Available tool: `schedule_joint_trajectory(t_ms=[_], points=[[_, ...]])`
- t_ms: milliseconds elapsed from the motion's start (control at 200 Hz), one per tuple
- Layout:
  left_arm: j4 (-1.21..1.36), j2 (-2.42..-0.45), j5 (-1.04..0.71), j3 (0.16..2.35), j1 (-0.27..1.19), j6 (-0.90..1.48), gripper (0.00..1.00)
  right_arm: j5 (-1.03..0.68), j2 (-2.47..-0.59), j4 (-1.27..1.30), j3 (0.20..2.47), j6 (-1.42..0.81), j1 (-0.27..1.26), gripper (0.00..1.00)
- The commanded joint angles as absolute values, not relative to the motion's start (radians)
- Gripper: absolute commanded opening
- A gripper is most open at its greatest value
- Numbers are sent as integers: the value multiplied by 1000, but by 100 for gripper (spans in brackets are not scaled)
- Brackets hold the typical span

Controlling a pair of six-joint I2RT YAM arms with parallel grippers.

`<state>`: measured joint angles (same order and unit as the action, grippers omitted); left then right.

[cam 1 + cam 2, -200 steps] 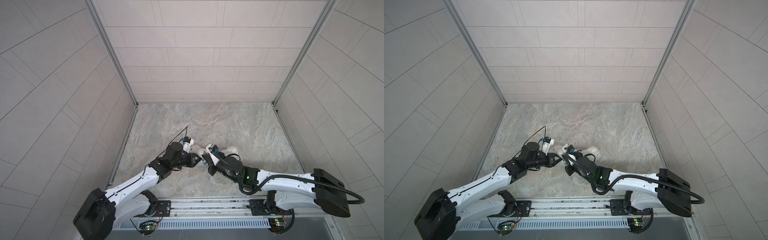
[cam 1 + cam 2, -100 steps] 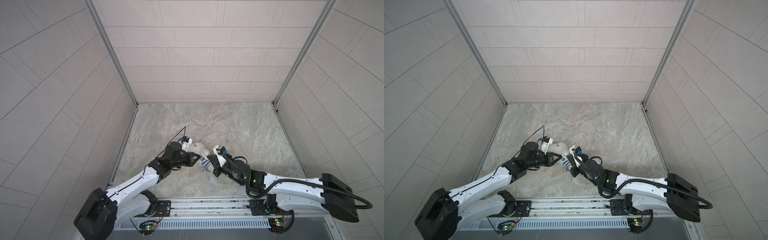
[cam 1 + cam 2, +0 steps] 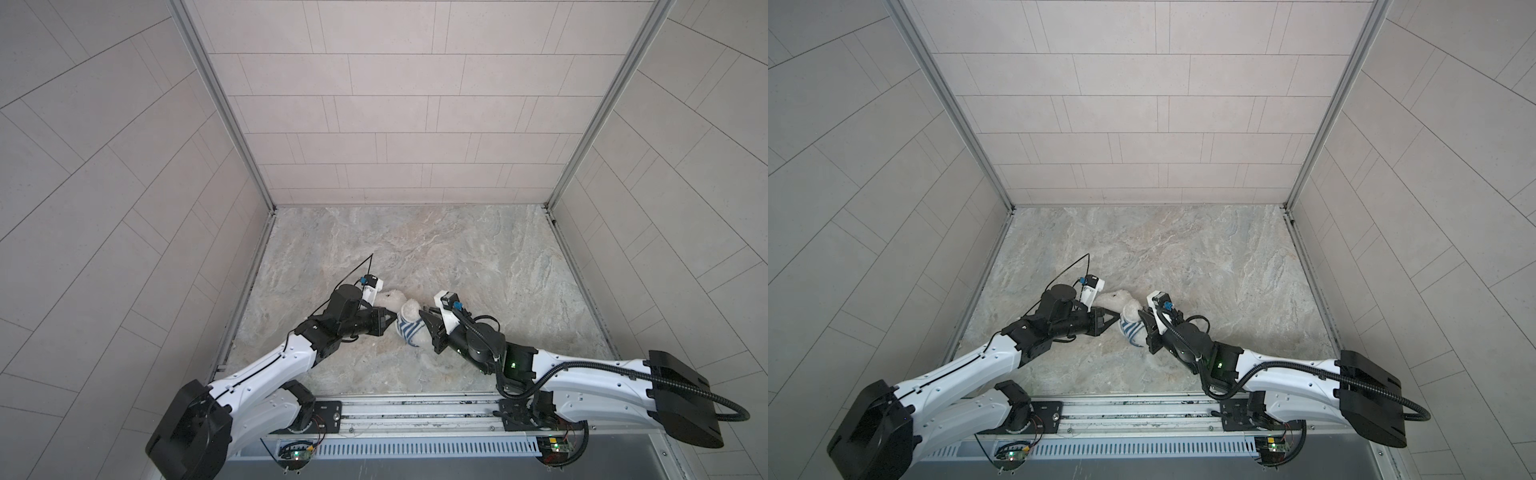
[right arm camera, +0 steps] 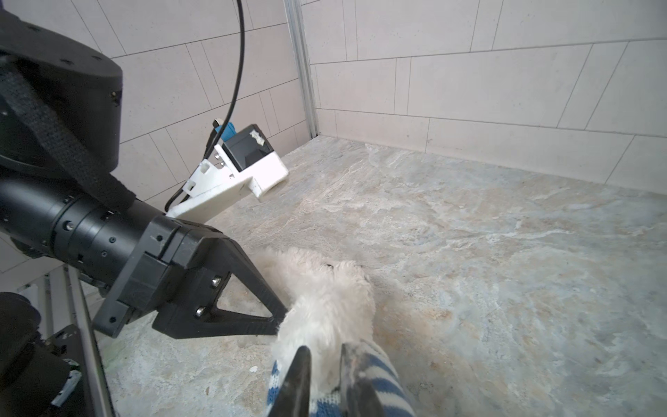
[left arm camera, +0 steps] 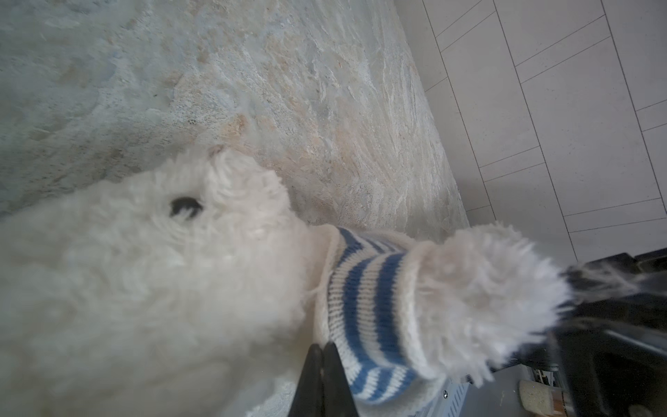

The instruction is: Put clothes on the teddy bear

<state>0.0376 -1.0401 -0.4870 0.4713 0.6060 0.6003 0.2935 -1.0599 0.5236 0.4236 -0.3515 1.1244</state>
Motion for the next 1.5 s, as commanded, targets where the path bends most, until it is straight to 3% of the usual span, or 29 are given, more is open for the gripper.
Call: schedule_joint_trajectory(t_ms=[0,325,436,916,1221,1492], points=[[36,-1050,-498,486,598,578,0,311,-1079,542,462,-354,1123,34],[80,-1050,-527,467,600,600,0,251,-1179,429,588,-346,1123,64],[94,-1051,-528,459,600,606,0,274,-1206,362,613,-349,1123,65],[115,-1057,-526,455,600,621,0,371,-1205,252,637,-380,1123,41],[98,-1057,-505,456,600,617,0,371,-1178,271,627,-373,1123,0],[-7,-1054,-430,454,591,571,0,334,-1085,319,600,-359,1123,0]])
